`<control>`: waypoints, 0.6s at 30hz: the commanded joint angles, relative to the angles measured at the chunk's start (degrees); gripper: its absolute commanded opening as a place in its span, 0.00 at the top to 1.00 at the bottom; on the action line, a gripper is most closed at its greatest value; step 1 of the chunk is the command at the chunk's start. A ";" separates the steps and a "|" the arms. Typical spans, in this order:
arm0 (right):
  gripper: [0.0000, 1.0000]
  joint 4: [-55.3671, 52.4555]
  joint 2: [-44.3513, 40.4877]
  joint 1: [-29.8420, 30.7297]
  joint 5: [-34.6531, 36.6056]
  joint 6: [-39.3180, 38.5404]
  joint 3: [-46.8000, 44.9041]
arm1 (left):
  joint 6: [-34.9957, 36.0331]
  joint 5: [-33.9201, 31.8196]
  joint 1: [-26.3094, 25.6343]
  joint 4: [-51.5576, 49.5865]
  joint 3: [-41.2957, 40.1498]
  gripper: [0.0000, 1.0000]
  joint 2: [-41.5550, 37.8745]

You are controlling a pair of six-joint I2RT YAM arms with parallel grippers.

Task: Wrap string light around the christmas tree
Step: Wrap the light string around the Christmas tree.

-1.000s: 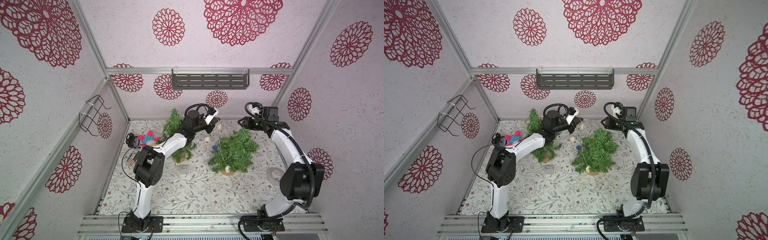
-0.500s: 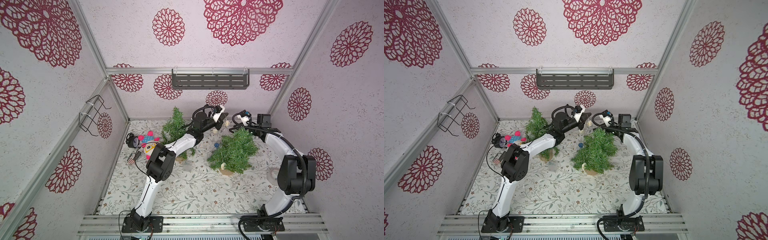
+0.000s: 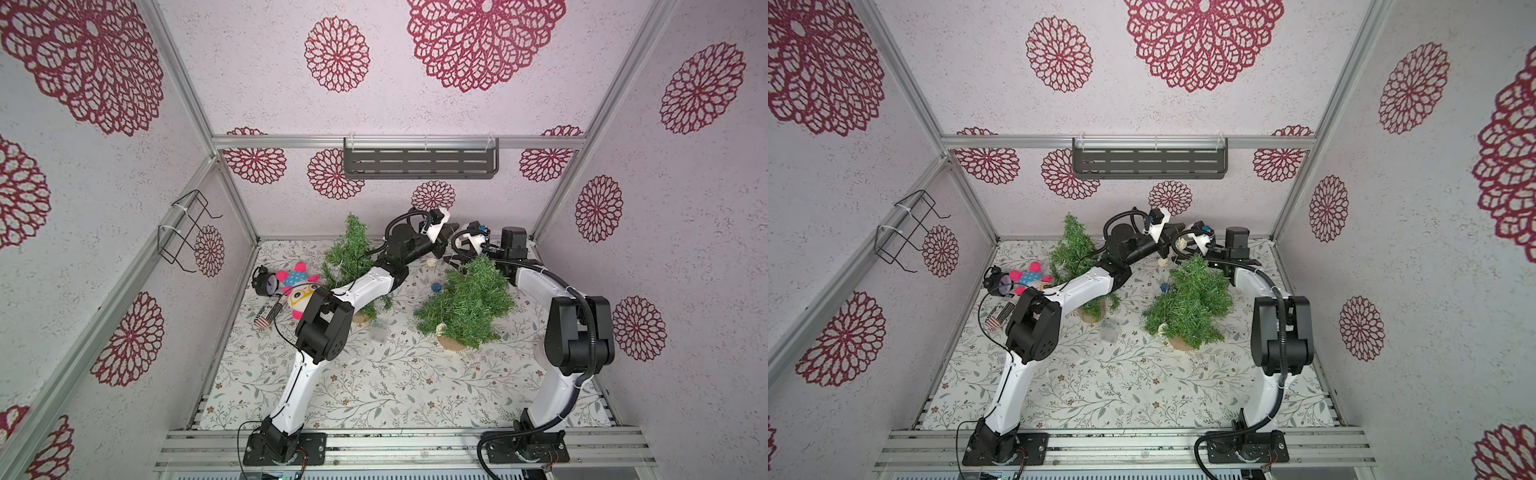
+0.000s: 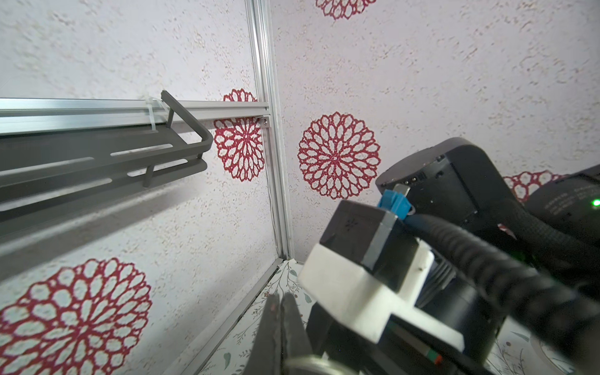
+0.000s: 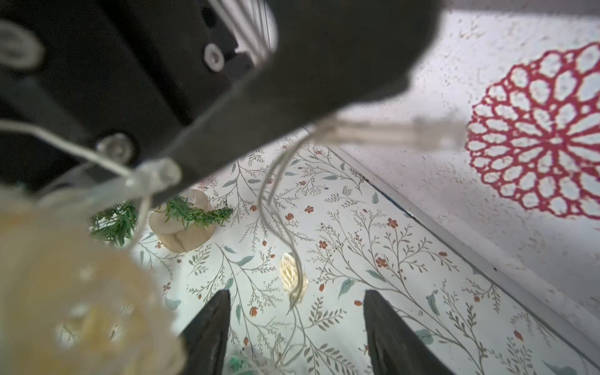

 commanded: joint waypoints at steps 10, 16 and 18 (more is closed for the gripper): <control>0.56 22.51 2.08 1.29 7.27 13.84 -1.25 | 0.76 0.10 -1.07 0.77 -0.54 1.00 0.02; 0.90 24.04 0.62 1.29 20.40 12.89 -3.09 | 0.28 2.31 -1.06 1.07 -2.95 1.00 -2.30; 0.96 25.29 -0.42 1.29 23.62 13.38 -3.94 | 0.09 3.16 -1.06 1.31 -4.48 1.00 -3.15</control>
